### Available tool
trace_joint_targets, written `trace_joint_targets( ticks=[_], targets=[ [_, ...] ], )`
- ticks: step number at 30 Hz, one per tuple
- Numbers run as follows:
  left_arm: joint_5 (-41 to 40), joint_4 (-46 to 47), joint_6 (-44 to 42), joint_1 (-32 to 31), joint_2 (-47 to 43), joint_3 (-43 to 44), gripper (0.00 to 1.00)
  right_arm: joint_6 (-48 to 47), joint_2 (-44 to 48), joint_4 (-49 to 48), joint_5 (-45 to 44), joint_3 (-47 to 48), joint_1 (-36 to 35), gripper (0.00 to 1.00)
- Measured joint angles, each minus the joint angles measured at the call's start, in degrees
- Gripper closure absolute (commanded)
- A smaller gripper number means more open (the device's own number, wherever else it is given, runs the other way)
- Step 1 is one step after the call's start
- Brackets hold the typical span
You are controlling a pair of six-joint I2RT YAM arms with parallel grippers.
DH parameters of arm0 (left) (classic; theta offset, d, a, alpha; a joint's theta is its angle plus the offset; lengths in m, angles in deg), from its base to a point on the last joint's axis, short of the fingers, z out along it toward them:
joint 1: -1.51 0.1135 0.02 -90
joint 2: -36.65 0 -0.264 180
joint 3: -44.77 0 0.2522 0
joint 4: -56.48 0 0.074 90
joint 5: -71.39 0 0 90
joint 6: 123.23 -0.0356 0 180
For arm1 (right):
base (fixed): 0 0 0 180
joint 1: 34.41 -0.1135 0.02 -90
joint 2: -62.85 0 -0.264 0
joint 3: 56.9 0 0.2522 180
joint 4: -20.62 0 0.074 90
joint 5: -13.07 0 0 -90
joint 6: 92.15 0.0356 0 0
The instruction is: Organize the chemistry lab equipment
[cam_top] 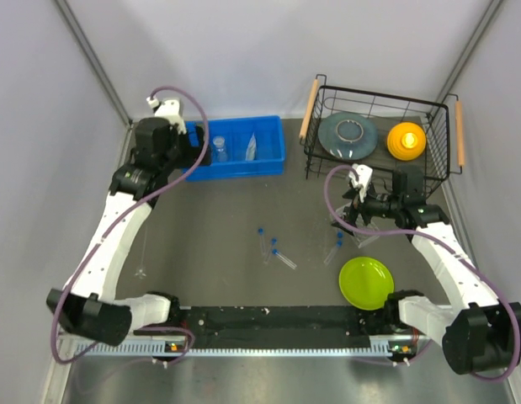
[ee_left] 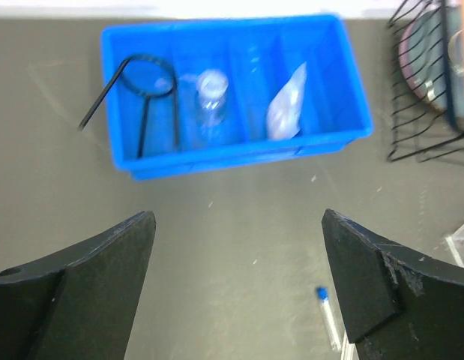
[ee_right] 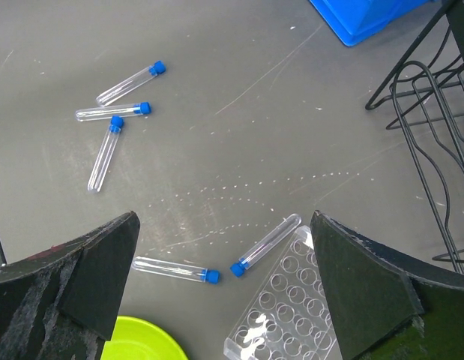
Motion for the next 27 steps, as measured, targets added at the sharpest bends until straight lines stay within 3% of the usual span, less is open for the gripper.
trace_joint_targets(
  ticks=[6, 11, 27],
  targets=[
    [-4.2, -0.3, 0.5, 2.8, -12.9, -16.3, 0.01, 0.0, 0.0, 0.0, -0.2, 0.0, 0.0, 0.01],
    [-6.1, -2.3, 2.7, 4.8, -18.1, -23.4, 0.01, 0.0, -0.2, 0.0, -0.2, 0.0, 0.0, 0.01],
    [-17.0, -9.7, 14.2, 5.5, -15.8, -25.5, 0.01, -0.4, -1.8, 0.1, -0.7, 0.0, 0.0, 0.01]
  ],
)
